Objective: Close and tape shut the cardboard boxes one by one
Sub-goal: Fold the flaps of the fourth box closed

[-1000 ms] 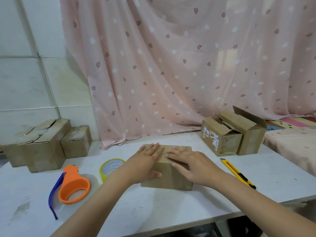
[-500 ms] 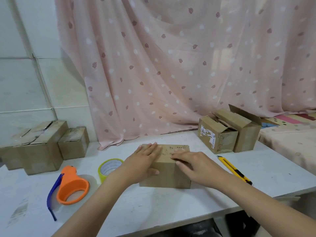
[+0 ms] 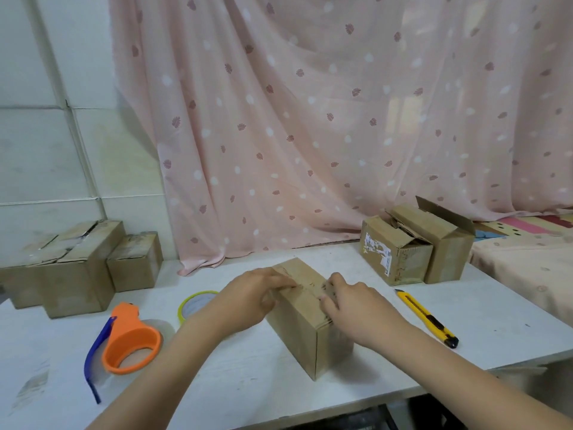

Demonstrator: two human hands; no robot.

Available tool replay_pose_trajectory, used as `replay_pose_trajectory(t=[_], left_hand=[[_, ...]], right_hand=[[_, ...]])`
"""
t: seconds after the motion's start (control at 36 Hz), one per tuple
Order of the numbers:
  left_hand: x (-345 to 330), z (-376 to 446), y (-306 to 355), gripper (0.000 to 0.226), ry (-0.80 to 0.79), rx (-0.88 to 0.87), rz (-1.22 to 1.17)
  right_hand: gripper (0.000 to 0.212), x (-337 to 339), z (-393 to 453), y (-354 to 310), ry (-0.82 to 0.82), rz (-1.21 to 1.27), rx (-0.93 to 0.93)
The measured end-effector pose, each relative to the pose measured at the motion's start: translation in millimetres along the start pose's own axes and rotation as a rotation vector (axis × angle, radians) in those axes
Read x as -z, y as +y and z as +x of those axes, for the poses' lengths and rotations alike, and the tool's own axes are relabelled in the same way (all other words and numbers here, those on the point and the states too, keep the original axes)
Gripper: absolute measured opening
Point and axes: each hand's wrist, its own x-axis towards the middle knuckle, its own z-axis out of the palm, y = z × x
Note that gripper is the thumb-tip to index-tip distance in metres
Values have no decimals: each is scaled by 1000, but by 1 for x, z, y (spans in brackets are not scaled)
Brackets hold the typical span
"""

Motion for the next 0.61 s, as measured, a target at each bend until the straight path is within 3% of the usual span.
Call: replay_pose_trajectory(t=[0.14,0.28,0.36,0.61], left_hand=[[12,1,9,53,-26,32,-39],[11,-1,9,53,-11,30,-93],[10,-3,5,56,-36,24,-73],[41,-36,-42,53,-154,546,428]], right_hand=[[41,1,1,-4,15,-56,40],[55,1,6,-4,-22,41,372],[57,0,-1,-9,-75,80,412],[80,15,-16,-23,-226,-25,364]])
